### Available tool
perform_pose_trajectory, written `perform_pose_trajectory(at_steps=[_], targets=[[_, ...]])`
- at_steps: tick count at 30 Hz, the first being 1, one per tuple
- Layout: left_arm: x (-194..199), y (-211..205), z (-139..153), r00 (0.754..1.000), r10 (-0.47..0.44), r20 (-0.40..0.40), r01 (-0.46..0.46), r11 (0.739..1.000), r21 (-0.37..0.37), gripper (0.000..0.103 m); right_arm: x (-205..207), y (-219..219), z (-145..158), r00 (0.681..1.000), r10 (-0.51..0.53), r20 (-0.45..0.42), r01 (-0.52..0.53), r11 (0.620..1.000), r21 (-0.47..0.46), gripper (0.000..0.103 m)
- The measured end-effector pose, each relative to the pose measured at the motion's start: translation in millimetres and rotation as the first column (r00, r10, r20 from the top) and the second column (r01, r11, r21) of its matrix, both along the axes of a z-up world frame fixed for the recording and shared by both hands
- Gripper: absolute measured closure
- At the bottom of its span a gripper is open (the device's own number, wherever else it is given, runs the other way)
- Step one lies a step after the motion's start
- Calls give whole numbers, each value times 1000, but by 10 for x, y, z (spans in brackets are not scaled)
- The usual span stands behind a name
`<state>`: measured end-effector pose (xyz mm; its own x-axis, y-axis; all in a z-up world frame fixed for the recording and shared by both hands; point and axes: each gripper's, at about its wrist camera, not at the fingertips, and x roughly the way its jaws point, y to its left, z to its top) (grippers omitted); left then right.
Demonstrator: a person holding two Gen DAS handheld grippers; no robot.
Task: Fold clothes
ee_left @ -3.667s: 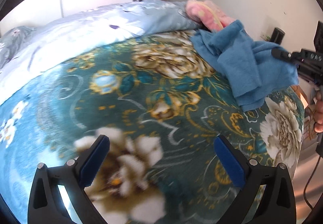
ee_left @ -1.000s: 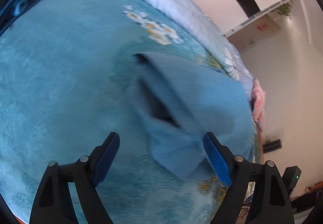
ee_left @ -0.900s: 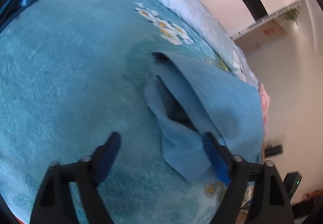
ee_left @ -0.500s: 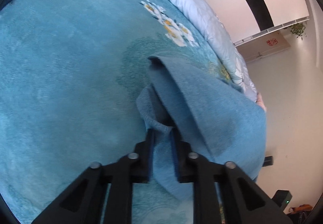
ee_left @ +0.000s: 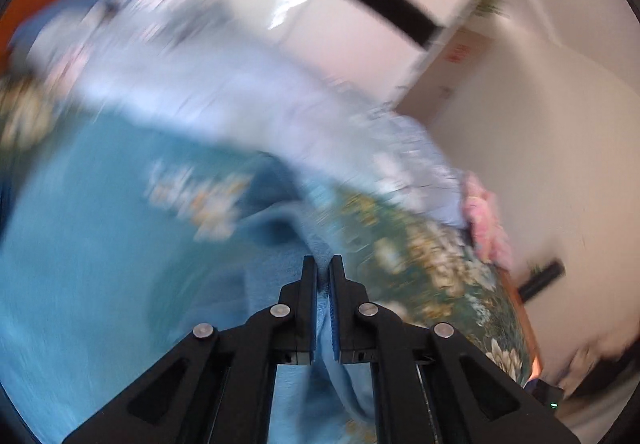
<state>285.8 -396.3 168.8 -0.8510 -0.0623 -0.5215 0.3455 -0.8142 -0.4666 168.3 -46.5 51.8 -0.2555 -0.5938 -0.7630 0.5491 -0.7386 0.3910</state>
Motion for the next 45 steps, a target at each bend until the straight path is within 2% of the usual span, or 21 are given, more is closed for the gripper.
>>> perform_pose_trajectory(at_steps=[1,2,4,6,8,11,16,20,22,23,24,26,30,35,39,42,44,45], targets=[[-27,103,199,998,-39,-41,37,999,-39,98,-1,3,3,1000,-1,0,1,1000,-7,15],[-29,196,381,992,-81,-94,75,995,-69,103,0,3,8,1000,-2,0,2,1000,-11,15],[-29,338,670,975,-145,-168,123,983,-135,103,1,6,24,1000,-3,-4,3,1000,-19,15],[45,496,886,963,-189,-192,147,966,-213,103,5,7,32,1000,-3,-5,3,1000,-26,15],[74,587,922,958,-228,-174,182,952,-246,103,16,2,22,1000,-3,-2,3,1000,-30,15],[38,576,679,974,-209,-86,182,950,-252,103,32,-6,7,1000,-2,4,2,999,-36,15],[203,341,55,993,-103,50,111,977,-184,103,116,-92,-20,1000,29,6,-29,999,-29,15],[446,116,-508,985,6,173,14,993,-114,103,172,-197,-21,998,66,-7,-66,998,-3,15],[580,70,-775,975,26,221,-11,997,-71,100,170,-242,-35,997,71,-1,-71,997,-5,14],[627,94,-871,970,31,240,-16,998,-66,90,161,-280,-50,997,73,7,-73,997,-8,14],[677,116,-972,964,41,263,-24,998,-66,71,150,-327,-67,997,76,14,-76,997,-10,14],[802,161,-1122,955,55,291,-37,997,-68,51,137,-463,-89,996,92,20,-91,996,-5,14],[885,276,-1392,937,71,343,-40,994,-98,40,109,-942,-66,986,167,3,-167,986,17,14],[895,311,-1711,899,85,429,-45,994,-102,38,16,-1654,-50,964,267,-13,-266,963,42,14],[897,192,-1869,885,126,449,-108,992,-66,38,-3,-2191,-58,942,335,-30,-332,940,77,14],[938,56,-1914,895,130,427,-145,989,4,38,1,-2507,-81,929,367,-46,-359,925,121,14],[966,-4,-1900,904,135,406,-155,988,16,40,37,-2643,-74,918,394,-48,-387,916,108,14],[980,-24,-1883,909,142,392,-160,987,12,52,68,-2690,-64,911,409,-51,-403,910,96,14]])
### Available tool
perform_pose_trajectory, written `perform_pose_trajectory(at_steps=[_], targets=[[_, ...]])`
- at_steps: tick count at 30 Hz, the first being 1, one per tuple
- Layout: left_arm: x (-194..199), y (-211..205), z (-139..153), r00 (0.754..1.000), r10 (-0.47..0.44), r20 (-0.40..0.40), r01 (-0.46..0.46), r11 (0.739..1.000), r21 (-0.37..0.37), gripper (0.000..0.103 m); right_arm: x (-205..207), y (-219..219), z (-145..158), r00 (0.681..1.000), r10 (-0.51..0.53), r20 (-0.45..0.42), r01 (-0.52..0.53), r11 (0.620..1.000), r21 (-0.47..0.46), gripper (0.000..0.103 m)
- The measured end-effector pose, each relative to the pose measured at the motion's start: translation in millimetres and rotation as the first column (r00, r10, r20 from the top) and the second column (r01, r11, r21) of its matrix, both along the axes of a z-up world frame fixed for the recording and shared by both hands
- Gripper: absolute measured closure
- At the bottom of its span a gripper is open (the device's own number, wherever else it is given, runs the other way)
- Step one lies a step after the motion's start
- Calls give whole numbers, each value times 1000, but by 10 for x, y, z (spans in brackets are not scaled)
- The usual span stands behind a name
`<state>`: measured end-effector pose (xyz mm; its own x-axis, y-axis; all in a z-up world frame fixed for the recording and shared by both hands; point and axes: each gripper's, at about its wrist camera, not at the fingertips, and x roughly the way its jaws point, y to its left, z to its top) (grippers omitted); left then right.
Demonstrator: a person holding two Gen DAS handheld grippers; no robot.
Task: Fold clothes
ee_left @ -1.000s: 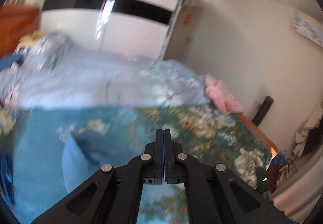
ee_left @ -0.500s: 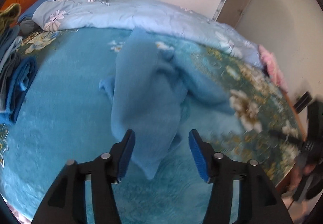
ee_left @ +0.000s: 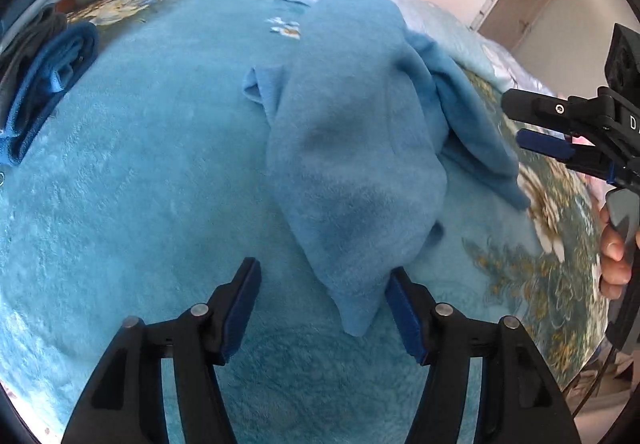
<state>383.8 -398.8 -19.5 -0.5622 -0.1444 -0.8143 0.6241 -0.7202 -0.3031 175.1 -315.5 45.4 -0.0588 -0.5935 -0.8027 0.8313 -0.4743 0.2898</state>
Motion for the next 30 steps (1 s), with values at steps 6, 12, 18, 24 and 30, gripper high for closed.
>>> perform_pose_trajectory(at_steps=[6,12,18,24,30], targets=[[70,-165,201,996,23,-83,-26,999,-33,93,214,-114,-11,996,87,13,-86,995,-57,14],[123,-454,629,981,25,-194,-34,998,-46,93,440,-121,23,983,181,-43,-183,982,-45,16],[140,-617,987,970,-17,-242,-2,997,-78,93,581,-263,129,967,246,-63,-251,964,-88,28],[56,-627,1082,967,-54,-249,31,995,-98,93,789,-480,149,949,292,-120,-302,951,-70,44],[92,-627,1070,970,-54,-235,34,995,-90,92,709,-654,138,964,247,-101,-254,966,-56,95]])
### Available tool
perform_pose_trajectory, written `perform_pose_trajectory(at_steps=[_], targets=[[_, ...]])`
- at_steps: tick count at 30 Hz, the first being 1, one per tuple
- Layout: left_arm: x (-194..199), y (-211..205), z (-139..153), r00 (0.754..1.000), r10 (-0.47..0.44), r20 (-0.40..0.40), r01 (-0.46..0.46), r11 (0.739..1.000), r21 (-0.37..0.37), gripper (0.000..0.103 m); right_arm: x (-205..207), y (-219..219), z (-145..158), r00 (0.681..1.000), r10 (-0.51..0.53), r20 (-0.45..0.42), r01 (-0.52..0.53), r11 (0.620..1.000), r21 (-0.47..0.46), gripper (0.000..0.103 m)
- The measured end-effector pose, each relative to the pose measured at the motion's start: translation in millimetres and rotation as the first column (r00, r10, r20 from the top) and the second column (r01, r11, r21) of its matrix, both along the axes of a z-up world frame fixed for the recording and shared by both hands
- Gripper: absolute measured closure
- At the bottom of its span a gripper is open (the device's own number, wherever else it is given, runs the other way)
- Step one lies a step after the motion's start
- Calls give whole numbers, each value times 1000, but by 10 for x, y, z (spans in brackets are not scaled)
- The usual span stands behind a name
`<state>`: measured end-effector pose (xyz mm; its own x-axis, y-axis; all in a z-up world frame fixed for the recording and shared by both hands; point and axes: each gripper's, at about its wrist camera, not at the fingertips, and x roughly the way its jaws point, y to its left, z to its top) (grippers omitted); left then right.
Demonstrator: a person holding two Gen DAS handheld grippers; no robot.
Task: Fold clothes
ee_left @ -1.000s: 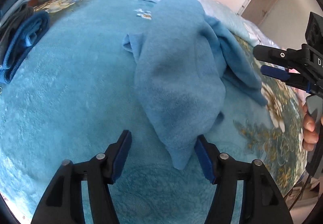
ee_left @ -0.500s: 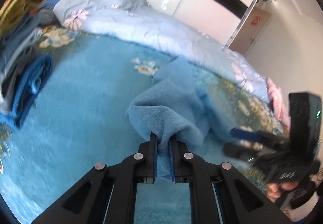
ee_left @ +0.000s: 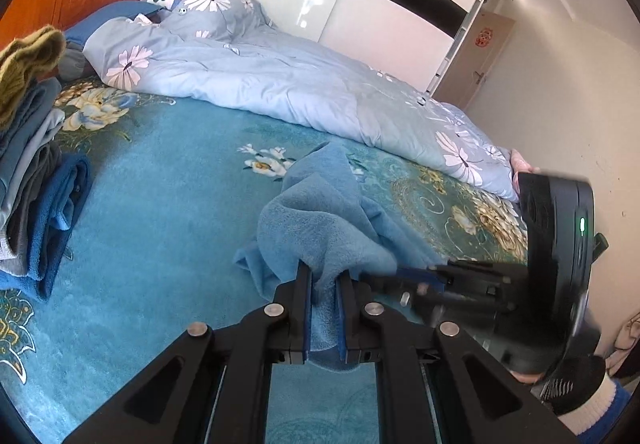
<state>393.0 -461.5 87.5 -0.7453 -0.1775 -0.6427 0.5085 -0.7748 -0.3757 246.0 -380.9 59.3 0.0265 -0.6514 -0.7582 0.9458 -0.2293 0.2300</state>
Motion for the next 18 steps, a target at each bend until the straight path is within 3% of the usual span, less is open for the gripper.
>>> perform_pose_trajectory(at_steps=[2,6,13,18], targets=[[37,1,-53,1000,2,8,-2,1000,16,87,-62,-23,42,1000,-9,27,9,1000,-13,97],[133,78,-205,1000,27,16,-28,998,53,49,-178,-75,214,999,-35,24,35,999,-35,98],[268,341,-474,992,125,21,-126,990,70,33,-199,-222,485,999,-31,-38,29,999,-42,99],[145,552,-685,996,89,27,-92,988,128,31,-264,-264,589,997,-63,-33,61,996,-66,100]])
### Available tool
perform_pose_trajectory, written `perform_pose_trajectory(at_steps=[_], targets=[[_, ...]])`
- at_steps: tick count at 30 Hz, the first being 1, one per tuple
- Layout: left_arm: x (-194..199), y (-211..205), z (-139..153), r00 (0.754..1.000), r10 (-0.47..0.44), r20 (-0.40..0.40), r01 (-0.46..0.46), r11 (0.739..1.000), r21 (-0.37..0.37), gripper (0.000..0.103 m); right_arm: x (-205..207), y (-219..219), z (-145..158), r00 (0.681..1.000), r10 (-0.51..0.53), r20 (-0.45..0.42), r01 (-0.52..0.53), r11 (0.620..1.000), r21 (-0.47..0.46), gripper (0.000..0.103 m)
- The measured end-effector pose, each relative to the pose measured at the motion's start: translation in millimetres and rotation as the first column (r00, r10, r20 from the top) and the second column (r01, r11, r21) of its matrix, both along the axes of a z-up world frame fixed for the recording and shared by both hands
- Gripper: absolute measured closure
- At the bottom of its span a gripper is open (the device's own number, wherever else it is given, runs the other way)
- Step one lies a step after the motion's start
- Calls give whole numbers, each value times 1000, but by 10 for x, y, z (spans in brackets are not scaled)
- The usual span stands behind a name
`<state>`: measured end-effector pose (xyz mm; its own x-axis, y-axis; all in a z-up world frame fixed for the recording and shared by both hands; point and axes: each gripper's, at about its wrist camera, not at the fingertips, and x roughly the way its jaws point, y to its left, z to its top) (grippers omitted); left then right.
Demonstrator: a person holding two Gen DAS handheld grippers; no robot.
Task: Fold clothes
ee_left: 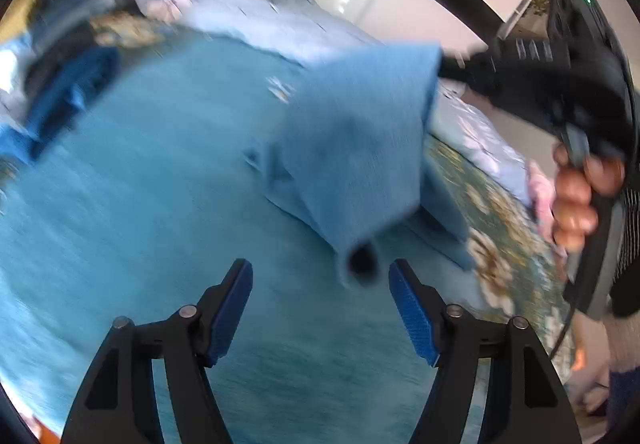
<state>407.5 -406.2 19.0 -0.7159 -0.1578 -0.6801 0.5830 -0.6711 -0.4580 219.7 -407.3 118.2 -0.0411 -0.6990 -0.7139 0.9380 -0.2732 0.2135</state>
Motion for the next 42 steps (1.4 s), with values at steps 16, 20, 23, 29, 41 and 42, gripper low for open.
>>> perform_pose_trajectory(at_steps=[16,20,23,29,41,42], targets=[[-454,-96,-56,997,70,45,-67,996,-56,95,-238,335,343,996,-86,11,86,994,-68,100],[-298,-331,343,993,121,12,-117,979,-167,97,-325,522,468,990,-139,13,140,985,-99,100],[-213,-539,814,990,136,-40,-142,955,-260,97,-375,692,659,983,-184,22,185,970,-155,100],[-167,-645,1873,986,83,-141,-139,882,-450,97,-305,974,1230,973,-231,-13,220,940,-262,100],[138,-62,3283,968,-95,-233,-89,738,-669,97,204,1736,2395,938,-314,-146,220,866,-448,100],[202,22,3360,964,-111,-240,-86,726,-682,97,267,1814,2462,935,-319,-157,216,861,-461,100]])
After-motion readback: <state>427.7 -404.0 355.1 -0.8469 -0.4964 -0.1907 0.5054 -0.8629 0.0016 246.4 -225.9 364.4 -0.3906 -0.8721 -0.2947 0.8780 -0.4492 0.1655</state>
